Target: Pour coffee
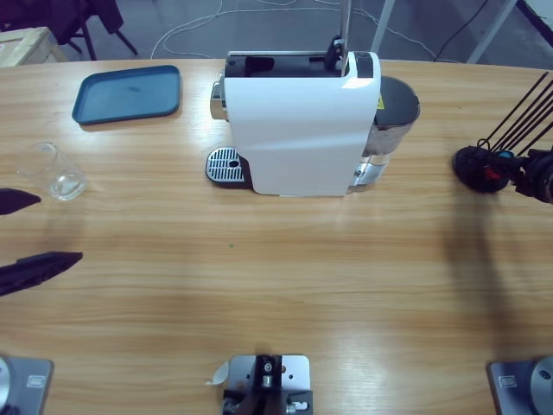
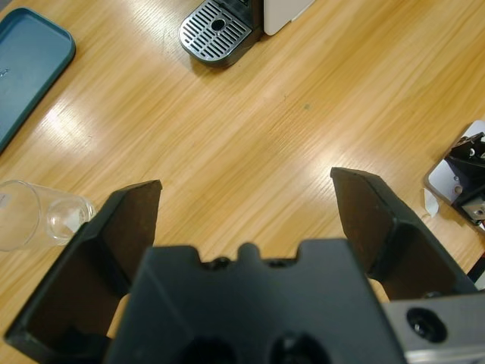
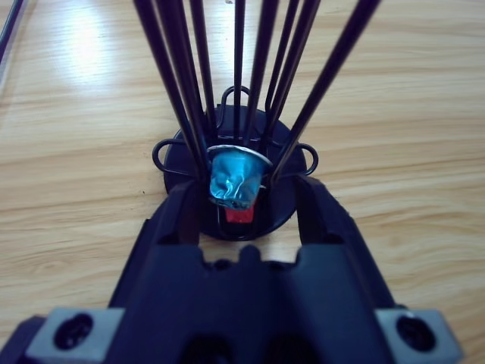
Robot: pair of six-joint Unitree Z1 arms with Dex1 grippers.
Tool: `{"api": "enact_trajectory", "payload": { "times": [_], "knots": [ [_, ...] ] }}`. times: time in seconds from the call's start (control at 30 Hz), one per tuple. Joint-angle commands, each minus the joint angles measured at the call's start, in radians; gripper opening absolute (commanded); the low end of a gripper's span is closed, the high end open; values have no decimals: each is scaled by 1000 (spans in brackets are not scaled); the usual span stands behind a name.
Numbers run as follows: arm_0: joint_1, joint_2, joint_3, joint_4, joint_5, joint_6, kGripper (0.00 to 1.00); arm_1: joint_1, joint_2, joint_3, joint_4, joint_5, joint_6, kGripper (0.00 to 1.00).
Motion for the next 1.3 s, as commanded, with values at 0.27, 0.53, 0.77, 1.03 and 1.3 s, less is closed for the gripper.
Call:
{"api": "enact_trajectory", "payload": {
  "times": [0.27, 0.53, 0.77, 1.03, 1.3],
  "knots": [
    [5, -29, 39, -10, 18, -19, 968, 8, 34, 23, -26, -6, -10, 0],
    [5, -36, 39, -10, 18, -19, 968, 8, 49, 23, -33, -8, -16, 0],
    [5, -36, 41, -11, 18, -19, 968, 8, -69, 7, 27, -12, -33, 0],
    [5, -32, 46, -21, 18, -19, 968, 8, -197, -32, 163, -11, -33, 0],
    [5, -32, 46, -35, 18, -19, 968, 16, -306, -110, 291, -8, -32, 0]
  ]
}}
